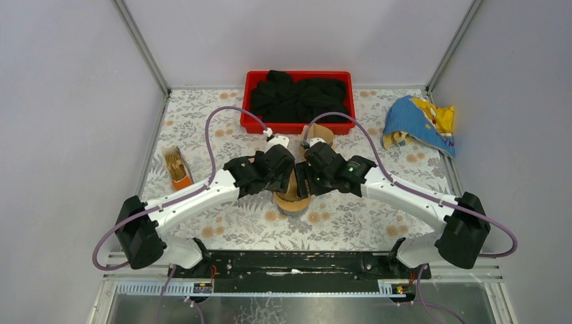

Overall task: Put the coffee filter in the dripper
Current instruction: Place the coffee filter in the coffee dripper.

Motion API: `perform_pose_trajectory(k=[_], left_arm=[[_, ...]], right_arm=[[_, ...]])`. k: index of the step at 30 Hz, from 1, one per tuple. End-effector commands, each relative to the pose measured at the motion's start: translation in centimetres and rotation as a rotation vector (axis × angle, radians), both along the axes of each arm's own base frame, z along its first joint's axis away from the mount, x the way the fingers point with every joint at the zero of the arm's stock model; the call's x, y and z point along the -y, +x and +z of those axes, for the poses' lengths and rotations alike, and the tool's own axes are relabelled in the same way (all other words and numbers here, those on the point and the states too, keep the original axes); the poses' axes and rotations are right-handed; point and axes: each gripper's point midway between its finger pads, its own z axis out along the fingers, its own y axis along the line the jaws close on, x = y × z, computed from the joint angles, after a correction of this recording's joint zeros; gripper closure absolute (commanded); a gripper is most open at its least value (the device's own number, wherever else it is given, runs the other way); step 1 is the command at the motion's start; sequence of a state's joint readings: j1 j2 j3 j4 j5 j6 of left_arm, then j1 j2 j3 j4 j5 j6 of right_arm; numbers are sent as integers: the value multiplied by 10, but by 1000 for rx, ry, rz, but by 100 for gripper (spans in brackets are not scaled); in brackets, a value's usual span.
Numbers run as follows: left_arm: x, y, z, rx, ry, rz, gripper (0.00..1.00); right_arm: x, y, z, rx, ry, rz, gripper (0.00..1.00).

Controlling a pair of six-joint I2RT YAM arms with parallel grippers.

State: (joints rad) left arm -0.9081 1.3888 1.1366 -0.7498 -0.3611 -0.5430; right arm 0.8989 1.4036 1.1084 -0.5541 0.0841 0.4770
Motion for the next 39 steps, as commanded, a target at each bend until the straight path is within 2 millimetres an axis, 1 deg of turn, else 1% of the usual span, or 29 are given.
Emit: perform_pose_trajectory(k=[1,5,10,14,17,22,25,31,36,39], left_arm=[[9,21,20,98,-23,-17,32],[15,16,24,92,-65,-53,30],[16,8,30,83,-112,-67,27],[19,3,36,80,-150,-75,26],[19,1,34,67,-158,-74,26],[16,-2,20,38,-136,-60,26],[13,-4,12,21,-118,-54,26],[9,-4,10,20,-95,-50,26],[16,-4,6,1,-101,-67,27],[19,-4,2,-9,-104,-73,27]], right_arm=[[-3,-2,22,24,77,4,23],[-1,5,33,75,71,2,19],[-3,20,44,141,60,3,15],[-6,29,44,156,31,9,14],[-9,32,44,161,33,11,14],[-7,34,32,147,9,7,15],[-3,30,21,126,-17,7,15],[13,21,4,98,-61,-8,14],[11,13,-10,53,-57,5,14],[8,9,-14,30,-44,12,14]])
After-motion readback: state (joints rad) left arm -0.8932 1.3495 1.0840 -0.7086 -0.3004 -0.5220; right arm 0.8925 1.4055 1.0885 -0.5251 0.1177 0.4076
